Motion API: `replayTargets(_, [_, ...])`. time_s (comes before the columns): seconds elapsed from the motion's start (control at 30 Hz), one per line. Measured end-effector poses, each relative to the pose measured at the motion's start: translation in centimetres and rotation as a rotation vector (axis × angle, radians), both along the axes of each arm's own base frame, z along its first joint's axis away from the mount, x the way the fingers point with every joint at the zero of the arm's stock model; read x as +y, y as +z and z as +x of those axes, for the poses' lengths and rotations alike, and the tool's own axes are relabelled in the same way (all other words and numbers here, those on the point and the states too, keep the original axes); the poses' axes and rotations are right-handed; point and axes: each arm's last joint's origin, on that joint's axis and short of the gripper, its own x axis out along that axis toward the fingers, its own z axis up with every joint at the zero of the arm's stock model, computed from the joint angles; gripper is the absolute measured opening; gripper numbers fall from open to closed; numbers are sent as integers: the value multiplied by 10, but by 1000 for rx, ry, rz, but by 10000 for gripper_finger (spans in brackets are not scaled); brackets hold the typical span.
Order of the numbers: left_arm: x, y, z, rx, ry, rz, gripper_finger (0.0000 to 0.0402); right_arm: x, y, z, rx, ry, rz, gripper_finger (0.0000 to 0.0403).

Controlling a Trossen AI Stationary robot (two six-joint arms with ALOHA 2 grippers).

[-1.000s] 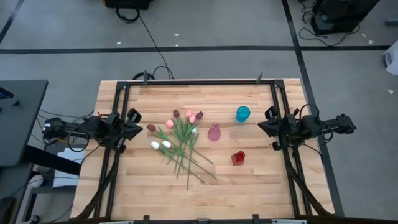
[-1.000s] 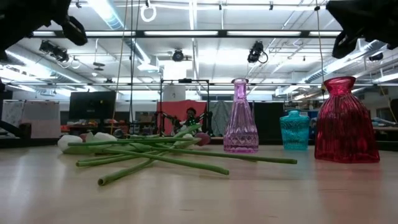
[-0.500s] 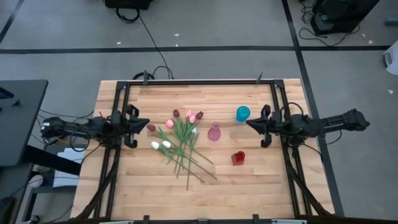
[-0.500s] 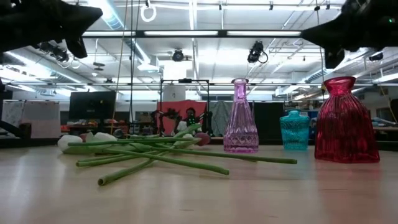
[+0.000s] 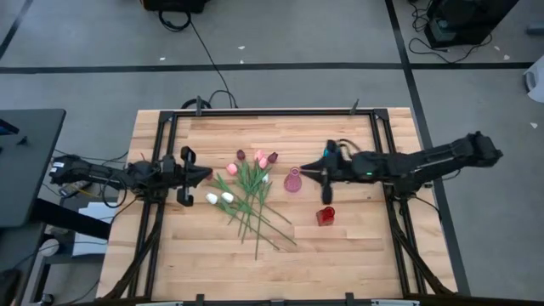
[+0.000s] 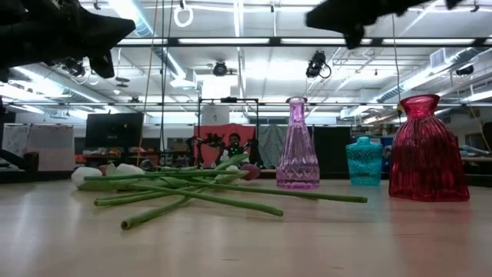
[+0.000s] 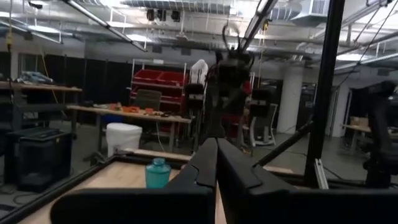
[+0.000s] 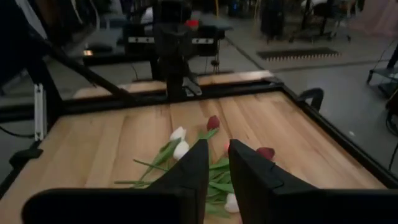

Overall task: Sort flowers into vase by color
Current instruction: Put the pink flower into the purple vase

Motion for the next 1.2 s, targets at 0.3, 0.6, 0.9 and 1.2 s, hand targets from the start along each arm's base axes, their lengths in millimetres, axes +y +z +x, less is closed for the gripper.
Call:
replayTargets(0.3, [2,-2,0,25,73,-22,75,9,13,78,135,-4,2,133])
replayTargets(0.6, [4,-5,1,56,150,-41,110,13,-6,135,225,66,91,149])
replayTargets(0.9, [4,-7,1,75,144,-56,110,21,-43,169,320,120,93,147])
replayTargets(1.2, [4,-10,2,104,141,-64,110,59,-101,179,472,280,134,148])
